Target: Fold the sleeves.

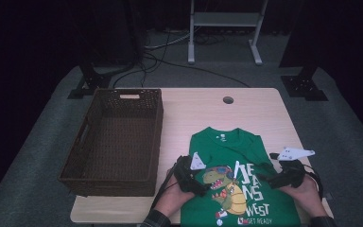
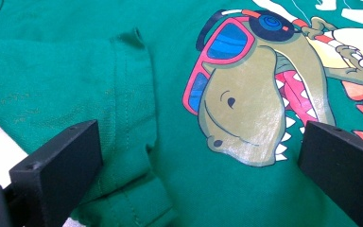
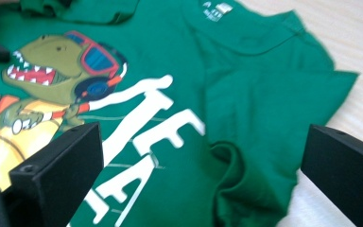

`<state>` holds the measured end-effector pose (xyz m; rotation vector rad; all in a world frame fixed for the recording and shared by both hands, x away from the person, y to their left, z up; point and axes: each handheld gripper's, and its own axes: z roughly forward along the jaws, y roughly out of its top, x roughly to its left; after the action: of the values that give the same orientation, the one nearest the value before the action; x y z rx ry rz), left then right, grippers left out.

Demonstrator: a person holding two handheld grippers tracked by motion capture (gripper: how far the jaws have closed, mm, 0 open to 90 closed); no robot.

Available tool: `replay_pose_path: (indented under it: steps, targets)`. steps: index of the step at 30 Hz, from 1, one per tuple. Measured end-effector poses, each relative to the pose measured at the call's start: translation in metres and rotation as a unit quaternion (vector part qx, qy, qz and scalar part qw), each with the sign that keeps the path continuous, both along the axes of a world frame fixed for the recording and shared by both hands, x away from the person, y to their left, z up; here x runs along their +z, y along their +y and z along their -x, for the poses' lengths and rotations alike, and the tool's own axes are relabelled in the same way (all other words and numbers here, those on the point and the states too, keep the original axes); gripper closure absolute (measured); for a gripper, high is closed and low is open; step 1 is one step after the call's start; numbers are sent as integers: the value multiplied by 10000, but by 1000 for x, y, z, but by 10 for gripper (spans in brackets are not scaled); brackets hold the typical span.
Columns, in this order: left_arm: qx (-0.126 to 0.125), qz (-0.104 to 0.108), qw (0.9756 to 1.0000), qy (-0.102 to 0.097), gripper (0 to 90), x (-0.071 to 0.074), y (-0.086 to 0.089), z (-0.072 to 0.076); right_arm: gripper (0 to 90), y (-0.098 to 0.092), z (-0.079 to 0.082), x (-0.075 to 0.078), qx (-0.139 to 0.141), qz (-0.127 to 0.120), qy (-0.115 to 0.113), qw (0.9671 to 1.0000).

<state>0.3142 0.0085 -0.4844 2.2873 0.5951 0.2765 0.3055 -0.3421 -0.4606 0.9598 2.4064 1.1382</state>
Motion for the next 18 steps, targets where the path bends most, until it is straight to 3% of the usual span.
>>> replay_pose_path:
  steps: [15, 18]
  targets:
    - [0, 0, 10000, -1, 0, 0, 0, 0, 0, 10, 10, -24, 295, 468, 185, 9983]
    - [0, 1, 10000, 2, 0, 0, 0, 0, 0, 9, 10, -26, 317, 425, 223, 9983]
